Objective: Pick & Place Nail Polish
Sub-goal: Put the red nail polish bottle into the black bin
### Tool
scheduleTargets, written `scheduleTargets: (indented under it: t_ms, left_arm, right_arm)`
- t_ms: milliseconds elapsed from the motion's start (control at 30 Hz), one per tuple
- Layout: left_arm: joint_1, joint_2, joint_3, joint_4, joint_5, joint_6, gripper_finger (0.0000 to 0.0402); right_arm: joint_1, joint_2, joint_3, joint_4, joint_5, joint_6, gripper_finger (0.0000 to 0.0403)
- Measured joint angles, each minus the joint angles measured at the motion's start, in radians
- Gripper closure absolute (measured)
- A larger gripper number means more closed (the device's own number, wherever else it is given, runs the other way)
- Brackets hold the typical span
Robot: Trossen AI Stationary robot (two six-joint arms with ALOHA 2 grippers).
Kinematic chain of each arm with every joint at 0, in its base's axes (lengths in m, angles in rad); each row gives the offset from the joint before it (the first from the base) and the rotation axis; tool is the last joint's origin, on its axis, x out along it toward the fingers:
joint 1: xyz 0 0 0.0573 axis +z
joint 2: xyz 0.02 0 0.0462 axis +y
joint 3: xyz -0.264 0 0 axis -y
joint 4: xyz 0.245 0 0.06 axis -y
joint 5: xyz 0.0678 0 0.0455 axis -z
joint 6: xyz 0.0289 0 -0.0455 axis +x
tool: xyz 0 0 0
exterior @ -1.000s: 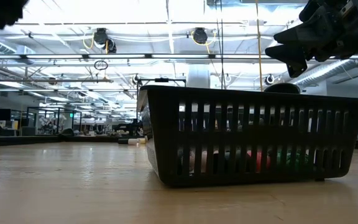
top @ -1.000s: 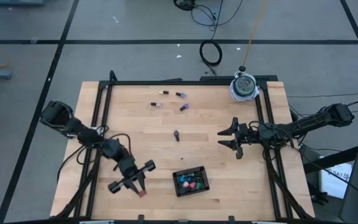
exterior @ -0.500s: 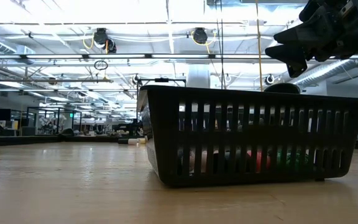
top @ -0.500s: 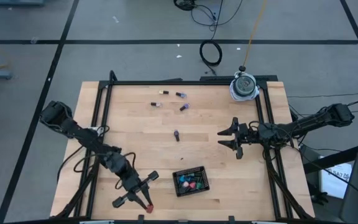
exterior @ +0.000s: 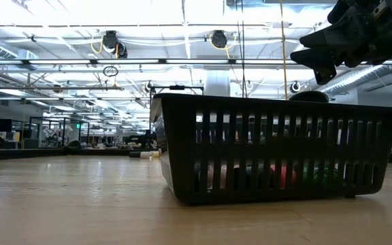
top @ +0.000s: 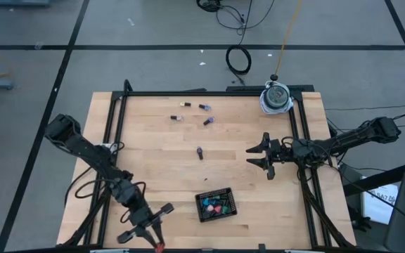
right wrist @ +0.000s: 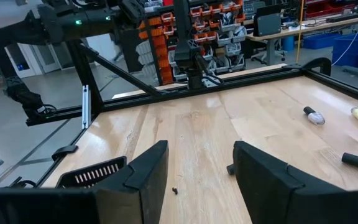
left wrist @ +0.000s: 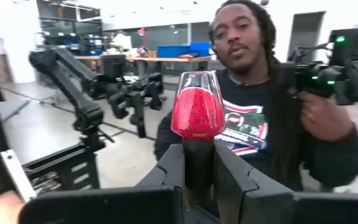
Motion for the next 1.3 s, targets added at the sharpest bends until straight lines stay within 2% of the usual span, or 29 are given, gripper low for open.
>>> scheduleTargets:
  t_ms: [167, 367, 467, 600, 733, 1067, 1300]
  left_arm:
    - [0.014, 0.000, 0.000, -0.038, -0.088, 0.004, 0.0366]
    - [0.068, 0.000, 0.000, -0.114, -0.332, -0.034, 0.0366]
    - [0.118, 0.000, 0.003, -0.154, -0.405, -0.102, 0.0366]
    - [0.183, 0.000, 0.068, -0.344, -0.456, -0.187, 0.0366]
    - [0.230, 0.054, 0.178, -0.568, -0.531, -0.227, 0.0366]
    - [0.322, 0.344, 0.416, -0.837, -0.490, -0.258, 0.0361]
    - [0.356, 0.432, 0.436, -0.860, -0.327, -0.340, 0.0366]
  right_arm:
    - [0.000, 0.000, 0.000, 0.000, 0.000, 0.000, 0.0234]
    - [0.000, 0.000, 0.000, 0.000, 0.000, 0.000, 0.0234]
    - [0.000, 0.000, 0.000, 0.000, 0.000, 0.000, 0.0234]
    - [0.000, 0.000, 0.000, 0.000, 0.000, 0.000, 0.0234]
    - [0.000, 0.000, 0.000, 0.000, 0.000, 0.000, 0.0234]
    - [0.000, 0.000, 0.000, -0.001, 0.000, 0.000, 0.0234]
    - [0.000, 0.000, 0.000, 0.006, 0.000, 0.000, 0.0234]
